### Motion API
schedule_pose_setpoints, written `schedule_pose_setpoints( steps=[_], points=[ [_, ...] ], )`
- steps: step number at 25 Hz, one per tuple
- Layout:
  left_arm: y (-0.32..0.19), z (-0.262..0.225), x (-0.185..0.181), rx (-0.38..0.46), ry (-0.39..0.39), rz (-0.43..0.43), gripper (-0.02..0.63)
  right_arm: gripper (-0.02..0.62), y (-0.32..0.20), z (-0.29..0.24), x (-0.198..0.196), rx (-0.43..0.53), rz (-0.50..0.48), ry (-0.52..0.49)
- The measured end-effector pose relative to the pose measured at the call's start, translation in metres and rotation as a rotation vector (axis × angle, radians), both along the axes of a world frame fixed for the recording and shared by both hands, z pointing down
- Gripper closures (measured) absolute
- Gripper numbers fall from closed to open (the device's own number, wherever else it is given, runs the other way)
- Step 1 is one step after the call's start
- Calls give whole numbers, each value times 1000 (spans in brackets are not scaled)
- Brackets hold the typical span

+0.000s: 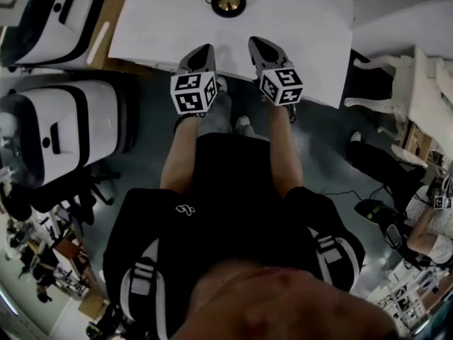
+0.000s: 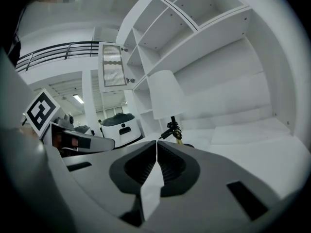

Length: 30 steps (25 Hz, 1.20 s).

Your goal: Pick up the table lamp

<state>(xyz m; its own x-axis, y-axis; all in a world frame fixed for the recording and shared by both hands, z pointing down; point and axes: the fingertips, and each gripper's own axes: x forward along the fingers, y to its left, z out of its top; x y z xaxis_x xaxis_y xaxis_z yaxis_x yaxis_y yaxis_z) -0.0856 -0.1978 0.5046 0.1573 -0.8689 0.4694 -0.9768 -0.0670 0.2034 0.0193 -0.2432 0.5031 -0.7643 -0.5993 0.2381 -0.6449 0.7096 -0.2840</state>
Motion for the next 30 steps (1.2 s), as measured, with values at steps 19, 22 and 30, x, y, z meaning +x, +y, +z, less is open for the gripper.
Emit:
schedule_pose_setpoints(
  steps=[19,22,30],
  points=[
    [-66,41,-84,-121,-50,26,600,472,-100,66,-78,105,-21,75],
    [-73,46,-94,-130,-48,24,600,472,-111,73,-84,122,-7,111],
    [-81,60,-115,-148,-61,60,600,472,-142,94,-102,140,59,135]
  ],
)
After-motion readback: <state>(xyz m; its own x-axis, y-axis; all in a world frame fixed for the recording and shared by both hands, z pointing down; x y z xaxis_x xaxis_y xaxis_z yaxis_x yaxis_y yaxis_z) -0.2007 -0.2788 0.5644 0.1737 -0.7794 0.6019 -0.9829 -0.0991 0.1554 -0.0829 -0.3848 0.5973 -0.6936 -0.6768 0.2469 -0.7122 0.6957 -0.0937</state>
